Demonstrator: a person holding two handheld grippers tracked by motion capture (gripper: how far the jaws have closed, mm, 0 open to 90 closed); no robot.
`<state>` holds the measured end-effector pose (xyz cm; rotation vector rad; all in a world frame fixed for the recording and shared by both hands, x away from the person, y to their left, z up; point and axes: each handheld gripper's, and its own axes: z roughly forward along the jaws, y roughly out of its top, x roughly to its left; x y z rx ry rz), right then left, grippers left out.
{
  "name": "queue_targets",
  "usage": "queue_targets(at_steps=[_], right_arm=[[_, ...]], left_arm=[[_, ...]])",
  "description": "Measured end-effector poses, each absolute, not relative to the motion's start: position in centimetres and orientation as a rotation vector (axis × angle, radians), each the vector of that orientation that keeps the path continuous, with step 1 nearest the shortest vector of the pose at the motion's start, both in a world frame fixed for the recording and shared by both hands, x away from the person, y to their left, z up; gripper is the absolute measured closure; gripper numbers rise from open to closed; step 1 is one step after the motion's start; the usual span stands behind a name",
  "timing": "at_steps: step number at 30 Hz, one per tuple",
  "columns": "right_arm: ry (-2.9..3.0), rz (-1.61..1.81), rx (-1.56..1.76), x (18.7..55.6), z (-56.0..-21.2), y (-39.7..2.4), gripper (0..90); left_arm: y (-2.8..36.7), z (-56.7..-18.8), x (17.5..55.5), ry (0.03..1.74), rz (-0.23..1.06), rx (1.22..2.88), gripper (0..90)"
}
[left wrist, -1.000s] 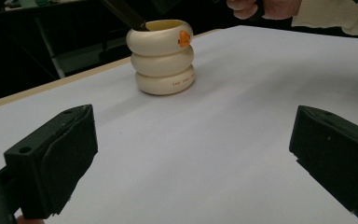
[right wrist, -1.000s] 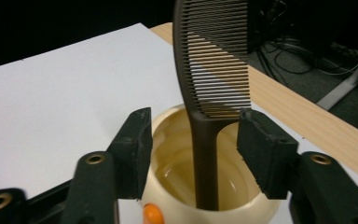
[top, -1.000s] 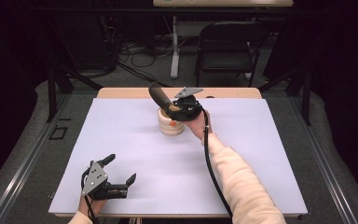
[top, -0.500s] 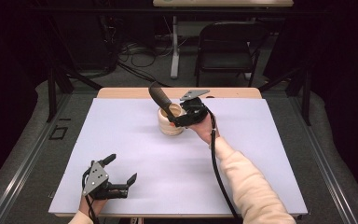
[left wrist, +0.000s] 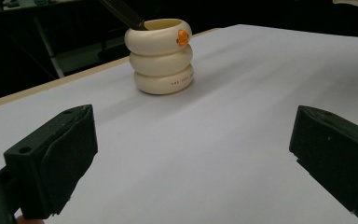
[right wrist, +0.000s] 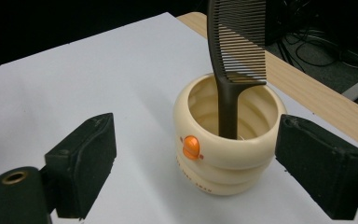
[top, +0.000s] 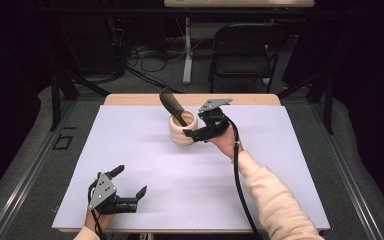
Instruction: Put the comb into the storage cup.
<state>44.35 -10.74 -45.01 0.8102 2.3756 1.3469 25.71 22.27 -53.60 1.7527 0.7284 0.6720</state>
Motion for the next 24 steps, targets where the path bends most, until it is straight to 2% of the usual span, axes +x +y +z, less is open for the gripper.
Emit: queue_targets(at_steps=[17, 24], right_arm=[[2.396, 1.345, 0.825, 42.4, -45.5, -13.7, 1.3], [2.403, 1.346, 0.827, 41.6, -45.6, -14.5, 0.0]], left_arm=[[22.3, -53.6, 25.6, 0.730, 0.674, 1.753, 0.9], [22.4, -53.6, 25.6, 0.732, 0.673, 1.753, 0.9]])
